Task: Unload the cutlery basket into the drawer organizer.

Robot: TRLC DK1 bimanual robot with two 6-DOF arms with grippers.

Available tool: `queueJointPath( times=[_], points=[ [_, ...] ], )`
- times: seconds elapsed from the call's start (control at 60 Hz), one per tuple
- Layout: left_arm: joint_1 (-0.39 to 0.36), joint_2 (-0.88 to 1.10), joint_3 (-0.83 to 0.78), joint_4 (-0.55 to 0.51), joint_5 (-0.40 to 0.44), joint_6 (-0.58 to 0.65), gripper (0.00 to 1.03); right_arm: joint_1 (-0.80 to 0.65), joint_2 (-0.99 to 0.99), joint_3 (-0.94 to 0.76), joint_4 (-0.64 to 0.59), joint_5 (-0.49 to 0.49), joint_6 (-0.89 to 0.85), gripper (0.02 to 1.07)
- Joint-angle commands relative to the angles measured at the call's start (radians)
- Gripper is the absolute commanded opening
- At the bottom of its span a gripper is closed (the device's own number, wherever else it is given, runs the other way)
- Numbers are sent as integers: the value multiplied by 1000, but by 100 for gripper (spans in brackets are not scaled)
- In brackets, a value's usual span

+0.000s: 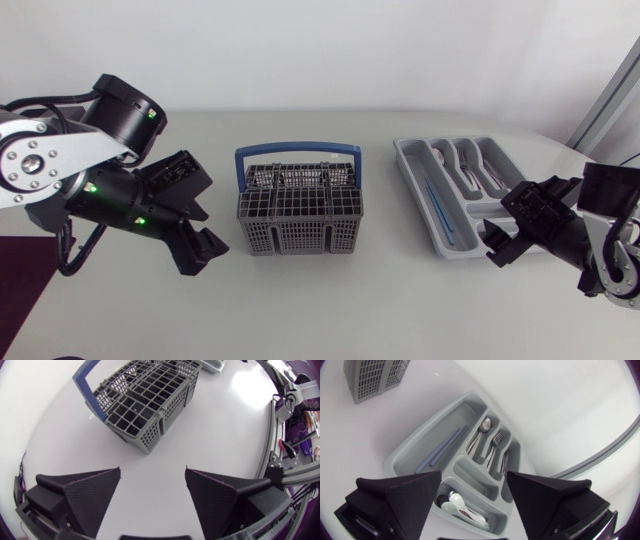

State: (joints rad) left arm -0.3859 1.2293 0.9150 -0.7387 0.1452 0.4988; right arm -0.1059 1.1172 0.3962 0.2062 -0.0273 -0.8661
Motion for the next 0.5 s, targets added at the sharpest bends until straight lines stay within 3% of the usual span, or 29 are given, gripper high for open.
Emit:
queueJointPath(
  times=[0.0,0.283,0.417,0.483],
  points=[
    [22,-14,-7,1,4,15,98,41,-77,0,-51,18,42,101],
    [93,-24,2,28,51,0,98,250,-221,86,-275,9,234,100],
    [104,-10,10,78,94,-49,91,390,-211,150,-334,-2,345,86],
    [104,7,18,114,120,-85,82,462,-172,187,-343,-6,411,68]
  ],
)
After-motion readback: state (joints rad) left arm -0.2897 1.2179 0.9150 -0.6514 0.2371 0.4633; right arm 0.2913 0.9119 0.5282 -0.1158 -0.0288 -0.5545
